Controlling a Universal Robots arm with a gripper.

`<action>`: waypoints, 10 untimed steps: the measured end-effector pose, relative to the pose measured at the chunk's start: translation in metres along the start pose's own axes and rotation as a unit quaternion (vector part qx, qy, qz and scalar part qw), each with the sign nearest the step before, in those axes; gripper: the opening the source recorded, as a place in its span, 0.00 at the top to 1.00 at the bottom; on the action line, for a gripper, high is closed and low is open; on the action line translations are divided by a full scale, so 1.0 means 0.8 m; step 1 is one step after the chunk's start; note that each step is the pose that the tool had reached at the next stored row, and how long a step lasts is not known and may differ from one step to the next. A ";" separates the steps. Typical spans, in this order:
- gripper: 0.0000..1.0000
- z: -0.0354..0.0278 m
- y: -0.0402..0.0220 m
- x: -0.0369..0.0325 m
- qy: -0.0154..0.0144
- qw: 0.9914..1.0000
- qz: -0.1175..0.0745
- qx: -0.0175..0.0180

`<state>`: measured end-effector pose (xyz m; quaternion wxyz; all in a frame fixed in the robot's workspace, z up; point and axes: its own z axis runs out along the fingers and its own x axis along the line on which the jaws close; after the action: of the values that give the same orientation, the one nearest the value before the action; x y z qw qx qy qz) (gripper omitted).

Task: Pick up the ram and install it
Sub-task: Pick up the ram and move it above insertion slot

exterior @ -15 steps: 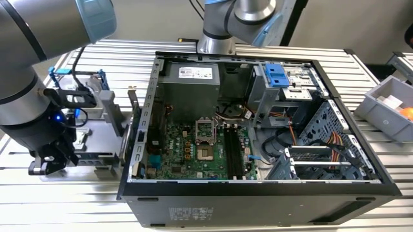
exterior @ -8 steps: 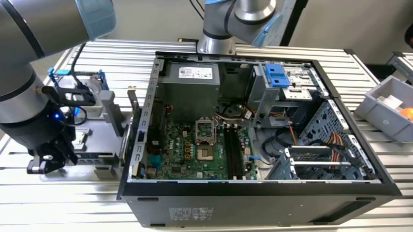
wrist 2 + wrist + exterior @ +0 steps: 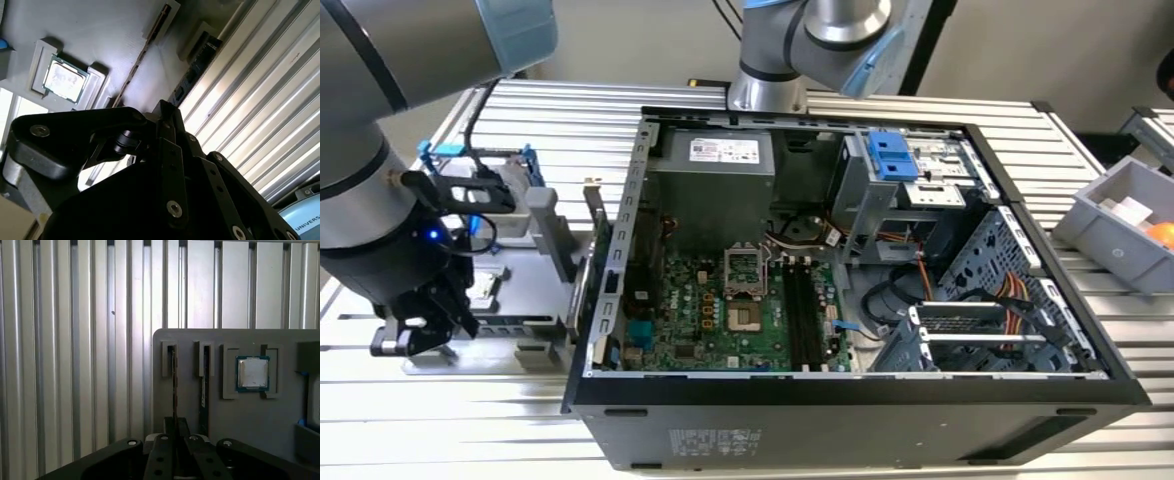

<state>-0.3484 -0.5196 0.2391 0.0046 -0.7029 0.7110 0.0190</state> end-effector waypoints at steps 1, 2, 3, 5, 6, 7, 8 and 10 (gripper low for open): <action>1.00 -0.0010 0.0001 0.0000 0.000 1.000 0.000 0.000; 1.00 -0.0019 0.0001 -0.0001 0.000 1.000 0.000 0.000; 1.00 -0.0029 0.0001 -0.0001 0.000 1.000 0.000 0.000; 1.00 -0.0047 0.0002 -0.0002 0.000 1.000 0.000 0.000; 1.00 -0.0059 0.0003 -0.0003 0.000 1.000 0.000 0.000; 1.00 -0.0070 0.0003 -0.0003 0.000 1.000 0.000 0.000; 1.00 -0.0079 0.0004 -0.0004 0.000 1.000 0.000 0.000; 1.00 -0.0095 0.0004 -0.0004 0.000 1.000 0.000 0.000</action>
<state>-0.3486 -0.5196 0.2467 0.0047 -0.7029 0.7110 0.0190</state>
